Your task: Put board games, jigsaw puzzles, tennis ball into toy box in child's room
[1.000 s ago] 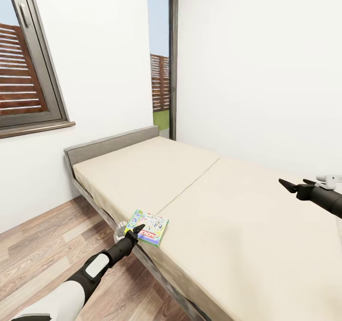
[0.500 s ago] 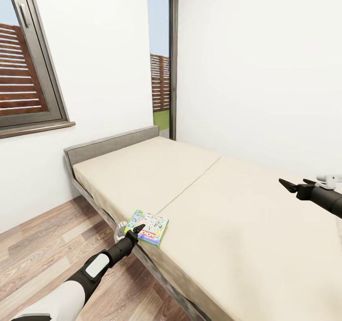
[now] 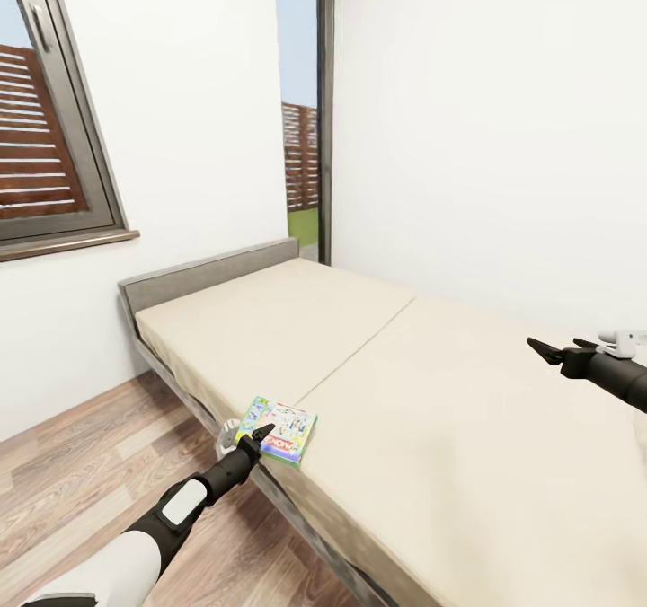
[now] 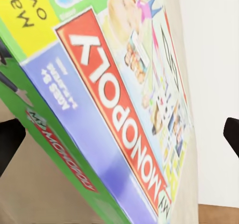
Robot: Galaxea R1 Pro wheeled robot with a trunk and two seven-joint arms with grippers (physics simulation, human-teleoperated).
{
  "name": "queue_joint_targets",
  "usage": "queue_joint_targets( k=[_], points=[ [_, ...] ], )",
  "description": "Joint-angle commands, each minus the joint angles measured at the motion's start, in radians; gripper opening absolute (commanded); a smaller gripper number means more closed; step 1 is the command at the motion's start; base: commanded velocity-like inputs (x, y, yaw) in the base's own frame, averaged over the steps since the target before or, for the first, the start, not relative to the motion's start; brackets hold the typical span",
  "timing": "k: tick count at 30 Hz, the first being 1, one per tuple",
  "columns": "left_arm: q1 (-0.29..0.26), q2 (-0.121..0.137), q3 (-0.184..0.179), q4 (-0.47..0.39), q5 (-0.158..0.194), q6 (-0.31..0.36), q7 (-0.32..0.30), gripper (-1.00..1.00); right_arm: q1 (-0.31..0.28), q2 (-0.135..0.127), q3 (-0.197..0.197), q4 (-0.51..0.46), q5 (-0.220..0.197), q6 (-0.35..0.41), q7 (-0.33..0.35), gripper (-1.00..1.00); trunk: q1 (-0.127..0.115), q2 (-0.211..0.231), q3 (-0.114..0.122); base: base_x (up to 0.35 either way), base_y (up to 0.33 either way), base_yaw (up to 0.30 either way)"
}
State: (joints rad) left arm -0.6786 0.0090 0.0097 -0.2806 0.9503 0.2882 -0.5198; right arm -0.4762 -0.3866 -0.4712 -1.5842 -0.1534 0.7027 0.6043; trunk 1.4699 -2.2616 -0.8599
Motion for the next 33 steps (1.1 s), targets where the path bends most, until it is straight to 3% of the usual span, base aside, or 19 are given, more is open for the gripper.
queue_joint_targets(
  k=[1, 30, 31, 33],
  points=[
    [0.0, 0.0, 0.001, 0.0, 0.008, 0.009, -0.002, 1.0, -0.001, 0.0, -0.001, 0.0, -0.006, 0.007, 0.001, 1.0, 0.0, 0.0, -0.001, 0.0, 0.0, -0.117],
    [0.0, 0.001, 0.001, 0.0, 0.008, 0.009, -0.002, 1.0, -0.001, 0.0, -0.001, 0.0, -0.006, 0.007, 0.002, 1.0, 0.0, 0.0, -0.001, 0.0, 0.0, -0.033],
    [0.0, 0.001, 0.001, 0.0, 0.008, 0.009, -0.002, -1.0, -0.001, 0.0, -0.001, 0.0, -0.006, 0.007, 0.002, 1.0, 0.0, 0.0, -0.001, 0.0, 0.0, -0.002],
    [0.0, 0.001, 0.001, 0.0, 0.008, 0.008, -0.002, -1.0, -0.001, 0.0, -0.001, 0.0, -0.006, 0.007, 0.002, 1.0, 0.0, 0.0, -0.001, 0.0, 0.0, -0.002]
  ],
)
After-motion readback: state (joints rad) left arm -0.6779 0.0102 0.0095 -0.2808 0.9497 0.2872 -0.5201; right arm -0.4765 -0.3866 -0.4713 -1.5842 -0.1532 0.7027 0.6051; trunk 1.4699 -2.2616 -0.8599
